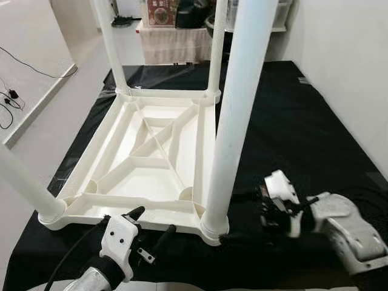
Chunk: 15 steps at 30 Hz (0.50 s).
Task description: Building children table
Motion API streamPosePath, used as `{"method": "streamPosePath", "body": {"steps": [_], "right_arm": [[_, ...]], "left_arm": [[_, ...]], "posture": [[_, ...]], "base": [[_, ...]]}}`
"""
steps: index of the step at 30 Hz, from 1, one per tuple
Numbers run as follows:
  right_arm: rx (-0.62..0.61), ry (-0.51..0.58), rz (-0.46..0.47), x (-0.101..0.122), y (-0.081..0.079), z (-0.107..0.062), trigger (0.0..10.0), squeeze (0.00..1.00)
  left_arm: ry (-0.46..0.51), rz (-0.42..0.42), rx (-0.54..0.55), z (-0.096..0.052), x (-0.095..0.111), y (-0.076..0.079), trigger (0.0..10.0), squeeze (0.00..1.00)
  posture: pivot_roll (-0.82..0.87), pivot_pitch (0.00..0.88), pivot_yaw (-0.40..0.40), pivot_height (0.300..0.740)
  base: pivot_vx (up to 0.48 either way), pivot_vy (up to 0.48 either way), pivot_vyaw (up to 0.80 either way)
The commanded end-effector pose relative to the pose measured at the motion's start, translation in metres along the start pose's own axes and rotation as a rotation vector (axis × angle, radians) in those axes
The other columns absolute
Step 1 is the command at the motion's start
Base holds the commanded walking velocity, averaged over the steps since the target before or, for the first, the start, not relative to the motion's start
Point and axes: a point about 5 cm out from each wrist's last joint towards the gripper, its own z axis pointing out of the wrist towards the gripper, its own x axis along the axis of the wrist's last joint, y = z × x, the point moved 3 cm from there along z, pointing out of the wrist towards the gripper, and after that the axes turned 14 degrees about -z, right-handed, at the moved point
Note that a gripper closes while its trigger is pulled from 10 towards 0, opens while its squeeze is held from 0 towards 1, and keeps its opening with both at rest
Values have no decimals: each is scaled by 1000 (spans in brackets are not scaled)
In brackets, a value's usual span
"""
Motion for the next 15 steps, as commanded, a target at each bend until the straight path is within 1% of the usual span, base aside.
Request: {"method": "streamPosePath", "body": {"steps": [1, 6, 9, 10, 11, 15], "right_arm": [[-12, -13, -5, -4, 0, 1, 10000, 0], [-11, -11, 9, -6, -1, -1, 10000, 0], [10, 4, 31, -6, -9, 4, 10000, 0], [-3, -4, 28, -8, -9, 10, 1216, 0], [-15, -5, 26, -10, -10, 15, 0, 0], [-36, -3, 20, -11, -11, 19, 0, 0]], "left_arm": [[-25, -16, -11, -2, -8, 2, 10000, 0], [-25, -20, -16, -2, -8, 3, 10000, 0], [-24, -22, -21, -2, -9, 3, 10000, 0], [-22, -22, -23, -2, -8, 4, 10000, 0], [-21, -22, -23, -2, -8, 4, 10000, 0], [-18, -22, -23, -2, -7, 5, 10000, 0]], "posture": [[24, 138, 10, 740], [18, 137, 10, 740], [17, 137, 10, 740], [16, 142, 8, 740], [15, 143, 7, 740], [18, 148, 7, 740]], "base": [[0, 0, 0], [0, 0, 0], [0, 0, 0], [0, 0, 0], [0, 0, 0], [0, 0, 0]]}}
